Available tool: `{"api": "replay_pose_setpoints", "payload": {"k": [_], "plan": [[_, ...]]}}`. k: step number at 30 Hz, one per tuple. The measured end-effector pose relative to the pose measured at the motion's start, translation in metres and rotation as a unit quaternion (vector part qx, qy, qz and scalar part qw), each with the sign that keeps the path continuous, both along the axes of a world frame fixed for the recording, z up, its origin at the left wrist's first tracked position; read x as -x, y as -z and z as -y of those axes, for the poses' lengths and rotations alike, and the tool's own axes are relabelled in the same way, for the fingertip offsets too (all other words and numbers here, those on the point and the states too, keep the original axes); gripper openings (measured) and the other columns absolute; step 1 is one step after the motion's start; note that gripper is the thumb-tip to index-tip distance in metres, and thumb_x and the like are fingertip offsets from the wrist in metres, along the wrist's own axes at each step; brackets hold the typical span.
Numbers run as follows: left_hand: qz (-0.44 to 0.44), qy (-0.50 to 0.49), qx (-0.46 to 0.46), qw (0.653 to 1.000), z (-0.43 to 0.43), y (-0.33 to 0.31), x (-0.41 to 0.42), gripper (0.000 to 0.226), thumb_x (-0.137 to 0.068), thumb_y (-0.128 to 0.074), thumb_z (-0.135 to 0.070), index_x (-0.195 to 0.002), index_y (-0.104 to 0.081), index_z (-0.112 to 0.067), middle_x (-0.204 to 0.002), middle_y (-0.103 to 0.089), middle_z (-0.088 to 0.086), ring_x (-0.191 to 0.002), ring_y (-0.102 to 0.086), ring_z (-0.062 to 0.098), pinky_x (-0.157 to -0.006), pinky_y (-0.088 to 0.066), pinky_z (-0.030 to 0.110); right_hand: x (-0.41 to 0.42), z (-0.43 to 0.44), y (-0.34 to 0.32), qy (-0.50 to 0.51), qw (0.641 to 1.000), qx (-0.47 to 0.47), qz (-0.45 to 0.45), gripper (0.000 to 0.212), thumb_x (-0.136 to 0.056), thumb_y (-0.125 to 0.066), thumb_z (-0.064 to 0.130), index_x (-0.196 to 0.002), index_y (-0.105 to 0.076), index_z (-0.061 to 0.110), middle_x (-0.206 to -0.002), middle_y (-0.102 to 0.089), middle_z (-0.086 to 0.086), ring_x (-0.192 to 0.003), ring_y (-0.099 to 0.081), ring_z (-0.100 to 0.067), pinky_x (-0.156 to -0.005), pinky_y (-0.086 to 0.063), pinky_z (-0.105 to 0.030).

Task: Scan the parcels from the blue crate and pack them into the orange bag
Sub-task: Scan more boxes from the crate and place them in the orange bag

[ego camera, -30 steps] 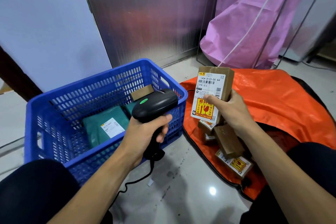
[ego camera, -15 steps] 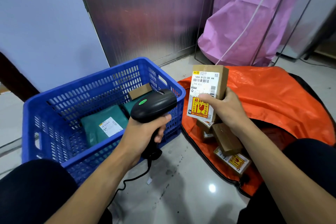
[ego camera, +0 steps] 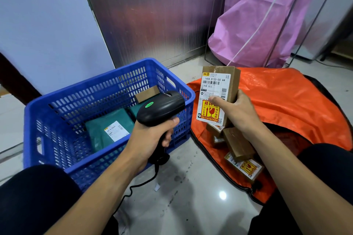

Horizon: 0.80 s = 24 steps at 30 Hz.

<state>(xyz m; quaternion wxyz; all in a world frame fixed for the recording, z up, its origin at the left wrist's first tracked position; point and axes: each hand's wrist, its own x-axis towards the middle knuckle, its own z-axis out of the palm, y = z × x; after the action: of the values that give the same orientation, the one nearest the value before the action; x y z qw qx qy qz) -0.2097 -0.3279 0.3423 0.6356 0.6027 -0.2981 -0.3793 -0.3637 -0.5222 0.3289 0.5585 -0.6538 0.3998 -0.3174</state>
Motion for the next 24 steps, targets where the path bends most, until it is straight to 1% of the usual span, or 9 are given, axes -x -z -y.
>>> {"api": "replay_pose_setpoints", "payload": {"k": [4, 7, 11, 15, 17, 19, 21, 22, 24], "plan": [[0.002, -0.001, -0.005, 1.000, -0.001, 0.000, -0.001, 0.021, -0.093, -0.074, -0.011, -0.076, -0.071, -0.023, -0.060, -0.050, 0.006, -0.049, -0.040, 0.018, -0.053, -0.041, 0.031, 0.004, 0.002, 0.004, 0.000, 1.000, 0.000, -0.004, 0.047, -0.085, -0.082, 0.030, -0.126, -0.061, 0.025, -0.109, -0.076, 0.008, -0.089, -0.077, -0.009, -0.071, -0.061, -0.027], [0.010, -0.025, -0.003, 1.000, 0.000, -0.001, 0.001, 0.015, -0.093, -0.075, -0.018, -0.079, -0.072, -0.021, -0.068, -0.064, 0.010, -0.050, -0.048, 0.019, -0.052, -0.044, 0.027, 0.012, 0.005, 0.010, 0.013, 1.000, -0.018, -0.015, 0.052, -0.083, -0.083, 0.034, -0.128, -0.060, 0.022, -0.111, -0.077, 0.005, -0.089, -0.077, -0.012, -0.076, -0.063, -0.034], [-0.001, -0.067, 0.003, 0.998, 0.006, -0.002, -0.001, 0.013, -0.095, -0.071, -0.028, -0.100, -0.071, -0.016, -0.089, -0.077, 0.014, -0.057, -0.061, 0.020, -0.055, -0.050, 0.025, 0.023, 0.008, 0.013, 0.032, 0.997, -0.071, -0.012, 0.048, -0.090, -0.076, 0.024, -0.131, -0.054, 0.016, -0.112, -0.074, 0.001, -0.079, -0.077, -0.008, -0.056, -0.058, -0.022], [-0.052, -0.061, -0.027, 0.996, 0.014, 0.000, -0.002, 0.021, -0.094, -0.072, -0.032, -0.100, -0.071, -0.012, -0.084, -0.076, 0.012, -0.057, -0.062, 0.019, -0.054, -0.051, 0.021, 0.038, 0.008, 0.022, 0.038, 0.995, -0.095, -0.021, 0.030, -0.094, -0.064, 0.010, -0.122, -0.056, 0.018, -0.110, -0.073, 0.002, -0.072, -0.075, -0.004, -0.052, -0.055, -0.019], [-0.065, -0.043, -0.035, 0.996, 0.019, 0.001, 0.002, 0.019, -0.094, -0.073, -0.031, -0.098, -0.072, -0.012, -0.080, -0.073, 0.010, -0.058, -0.061, 0.019, -0.054, -0.052, 0.021, 0.046, 0.006, 0.025, 0.032, 0.992, -0.123, -0.022, 0.037, -0.094, -0.062, 0.012, -0.129, -0.053, 0.017, -0.110, -0.074, 0.001, -0.075, -0.076, -0.007, -0.053, -0.055, -0.020], [-0.067, -0.031, -0.039, 0.996, 0.025, 0.003, 0.004, 0.015, -0.095, -0.073, -0.028, -0.095, -0.072, -0.013, -0.078, -0.071, 0.007, -0.058, -0.061, 0.017, -0.055, -0.052, 0.021, 0.054, 0.005, 0.025, 0.035, 0.990, -0.132, -0.034, 0.040, -0.094, -0.062, 0.017, -0.133, -0.054, 0.020, -0.109, -0.077, 0.002, -0.083, -0.077, -0.012, -0.060, -0.059, -0.025], [-0.072, -0.028, -0.037, 0.996, 0.032, 0.004, 0.006, 0.013, -0.095, -0.073, -0.026, -0.093, -0.072, -0.014, -0.077, -0.069, 0.006, -0.058, -0.061, 0.015, -0.054, -0.052, 0.021, 0.064, 0.011, 0.025, 0.023, 0.989, -0.139, -0.050, 0.036, -0.095, -0.063, 0.026, -0.131, -0.063, 0.021, -0.107, -0.079, 0.001, -0.093, -0.077, -0.019, -0.082, -0.062, -0.037], [-0.076, -0.029, -0.038, 0.996, 0.037, 0.005, 0.007, 0.014, -0.095, -0.074, -0.027, -0.091, -0.072, -0.013, -0.076, -0.068, 0.006, -0.058, -0.060, 0.016, -0.054, -0.052, 0.021, 0.071, 0.014, 0.025, 0.009, 0.986, -0.153, -0.063, 0.034, -0.096, -0.064, 0.032, -0.127, -0.068, 0.020, -0.108, -0.079, -0.001, -0.098, -0.077, -0.022, -0.094, -0.059, -0.044], [-0.081, -0.037, -0.039, 0.995, 0.047, 0.008, 0.009, 0.020, -0.094, -0.073, -0.031, -0.088, -0.070, -0.012, -0.072, -0.068, 0.007, -0.058, -0.060, 0.018, -0.057, -0.052, 0.023, 0.082, 0.016, 0.024, -0.026, 0.976, -0.183, -0.116, 0.035, -0.096, -0.063, 0.042, -0.115, -0.077, 0.016, -0.107, -0.079, -0.007, -0.103, -0.075, -0.029, -0.103, -0.053, -0.051]]}}
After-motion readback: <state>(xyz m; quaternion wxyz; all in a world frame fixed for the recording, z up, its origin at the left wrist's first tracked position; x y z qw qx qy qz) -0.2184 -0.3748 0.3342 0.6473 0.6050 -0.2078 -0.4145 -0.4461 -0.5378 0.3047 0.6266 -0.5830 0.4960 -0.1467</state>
